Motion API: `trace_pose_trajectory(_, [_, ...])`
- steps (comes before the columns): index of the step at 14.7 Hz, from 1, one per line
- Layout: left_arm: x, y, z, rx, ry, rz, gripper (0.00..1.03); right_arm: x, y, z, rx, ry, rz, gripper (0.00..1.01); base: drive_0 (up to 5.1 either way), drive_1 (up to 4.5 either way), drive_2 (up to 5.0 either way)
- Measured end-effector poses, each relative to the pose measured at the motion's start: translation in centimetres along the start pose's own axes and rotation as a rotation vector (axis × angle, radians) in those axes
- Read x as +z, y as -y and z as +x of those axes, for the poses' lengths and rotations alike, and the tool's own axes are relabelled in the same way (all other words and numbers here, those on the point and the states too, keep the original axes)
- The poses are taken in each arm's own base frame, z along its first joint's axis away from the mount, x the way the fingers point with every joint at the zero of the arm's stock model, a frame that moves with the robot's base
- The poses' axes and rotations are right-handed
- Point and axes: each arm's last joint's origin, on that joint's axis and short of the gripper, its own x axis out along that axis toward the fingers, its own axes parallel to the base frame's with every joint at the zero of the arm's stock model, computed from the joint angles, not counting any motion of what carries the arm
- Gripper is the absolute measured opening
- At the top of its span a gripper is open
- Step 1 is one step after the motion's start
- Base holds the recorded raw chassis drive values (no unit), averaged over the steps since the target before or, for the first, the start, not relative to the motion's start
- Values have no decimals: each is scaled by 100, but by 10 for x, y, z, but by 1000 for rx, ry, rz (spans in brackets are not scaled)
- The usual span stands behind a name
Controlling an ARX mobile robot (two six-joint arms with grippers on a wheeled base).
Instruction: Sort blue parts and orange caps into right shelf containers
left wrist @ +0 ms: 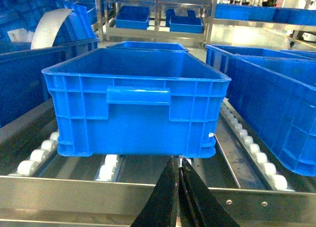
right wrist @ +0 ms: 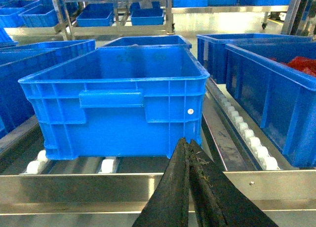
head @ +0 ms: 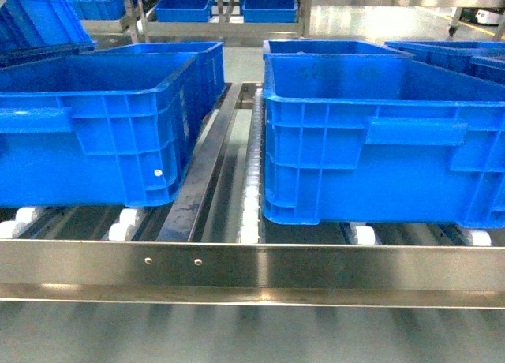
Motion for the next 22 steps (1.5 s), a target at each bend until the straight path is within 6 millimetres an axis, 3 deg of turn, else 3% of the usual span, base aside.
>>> trace_pose_trajectory(10, [2,0,-20,-1,14,0,2,-7,0,-22,1,-52,0,2,0,0,0])
trace_pose_trajectory(11, [2,0,-21,-3,14,0,2,-1,0,-25,2,11,0,2,0,0,0])
trace_pose_trajectory(15, [-1,0,-33,0,2,2,2,-3,0,-25,0,-7,0,5,0,0,0])
trace_pose_trajectory(22, [-1,0,-33,-2,1,3,94,-3,0,-25,0,-7,0,99,0,0,0])
